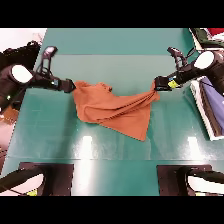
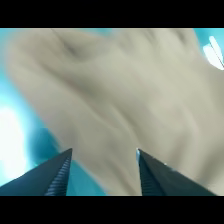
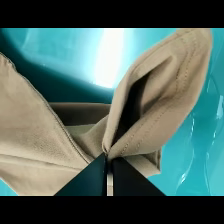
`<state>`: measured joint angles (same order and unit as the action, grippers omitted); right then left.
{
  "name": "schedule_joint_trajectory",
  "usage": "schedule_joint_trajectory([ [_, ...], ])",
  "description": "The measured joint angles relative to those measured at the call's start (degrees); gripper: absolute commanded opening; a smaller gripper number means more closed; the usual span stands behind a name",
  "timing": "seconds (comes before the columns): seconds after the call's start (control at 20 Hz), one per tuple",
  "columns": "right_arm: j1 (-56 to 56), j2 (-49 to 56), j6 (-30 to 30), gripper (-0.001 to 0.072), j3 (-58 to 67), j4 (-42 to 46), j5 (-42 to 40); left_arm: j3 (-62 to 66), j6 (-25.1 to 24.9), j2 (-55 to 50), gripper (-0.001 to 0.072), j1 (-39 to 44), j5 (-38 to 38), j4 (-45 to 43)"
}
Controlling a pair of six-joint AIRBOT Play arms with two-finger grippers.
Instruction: Fold the shirts.
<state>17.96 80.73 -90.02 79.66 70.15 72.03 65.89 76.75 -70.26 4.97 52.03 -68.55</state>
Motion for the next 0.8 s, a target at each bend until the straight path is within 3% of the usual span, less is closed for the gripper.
schedule_joint_trajectory([
  [0.3, 0.0, 0.0, 0.0, 0.0013, 0.4, 0.0, -0.1, 3.2, 1.8, -11.4, 0.0502, -7.3, -0.8, 6.2],
  [0.65, 0.0, 0.0, 0.0, 0.0013, 0.4, 0.1, -0.4, 3.7, -2.8, -21.2, 0.0495, -8.6, -4.7, 18.5],
  [0.7, 0.0, 0.0, 0.0, 0.0013, 0.4, 0.1, -0.5, 3.9, -3.2, -21.6, 0.0291, -8.6, -5.4, 19.7],
  [0.75, 0.0, 0.0, 0.0, 0.0013, 0.4, 0.1, -0.5, 4.0, -3.4, -21.9, 0.0038, -8.6, -5.7, 20.5],
  [0.8, 0.0, 0.0, 0.1, 0.0013, 0.4, 0.1, -0.5, 4.2, -3.6, -22.2, 0.0035, -8.6, -5.9, 21.2],
])
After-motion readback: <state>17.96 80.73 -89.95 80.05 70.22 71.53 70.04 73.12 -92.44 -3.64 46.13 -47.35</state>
